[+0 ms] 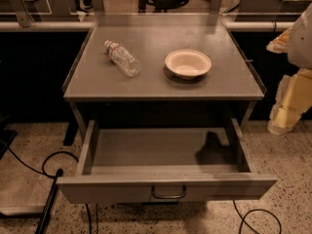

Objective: Close top drawer

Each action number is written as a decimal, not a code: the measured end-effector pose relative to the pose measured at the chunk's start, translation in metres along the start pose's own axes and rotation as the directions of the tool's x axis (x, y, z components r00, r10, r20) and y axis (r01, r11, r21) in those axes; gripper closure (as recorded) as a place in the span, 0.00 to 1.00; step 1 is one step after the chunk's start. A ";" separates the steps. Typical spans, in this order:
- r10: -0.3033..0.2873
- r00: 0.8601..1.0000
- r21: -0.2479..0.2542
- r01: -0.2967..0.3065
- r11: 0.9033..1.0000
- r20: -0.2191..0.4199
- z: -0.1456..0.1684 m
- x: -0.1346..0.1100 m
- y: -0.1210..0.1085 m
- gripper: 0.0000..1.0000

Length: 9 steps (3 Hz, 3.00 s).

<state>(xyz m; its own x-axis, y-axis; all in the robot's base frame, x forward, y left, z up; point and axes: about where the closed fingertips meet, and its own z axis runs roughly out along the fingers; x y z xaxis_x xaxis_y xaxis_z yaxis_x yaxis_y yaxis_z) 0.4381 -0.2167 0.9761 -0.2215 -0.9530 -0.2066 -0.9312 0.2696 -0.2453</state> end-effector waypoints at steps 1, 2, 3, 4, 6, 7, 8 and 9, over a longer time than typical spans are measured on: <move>0.000 1.000 0.000 0.000 1.000 0.000 0.000 0.000 0.000 0.00; 0.000 1.000 0.000 0.000 1.000 0.000 0.000 0.000 0.000 0.19; 0.000 1.000 0.000 0.000 1.000 0.000 0.000 0.000 0.000 0.42; 0.000 1.000 0.000 0.000 1.000 0.000 0.000 0.000 0.000 0.63; 0.000 1.000 0.002 0.000 1.000 0.000 0.000 0.000 0.000 1.00; 0.044 0.998 -0.017 -0.045 0.999 -0.033 0.010 0.012 0.017 1.00; 0.106 0.990 -0.074 -0.113 0.991 -0.094 0.035 0.029 0.058 1.00; 0.146 0.977 -0.184 -0.174 0.967 -0.157 0.074 0.039 0.112 1.00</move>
Offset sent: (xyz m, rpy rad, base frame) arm 0.0000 0.0000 0.0000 0.0000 0.0000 0.0000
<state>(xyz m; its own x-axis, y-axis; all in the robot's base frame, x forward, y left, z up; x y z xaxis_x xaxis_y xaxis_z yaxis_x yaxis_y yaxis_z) 0.3463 -0.2138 0.8707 -0.3975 -0.9133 -0.0885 -0.9156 0.4012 -0.0274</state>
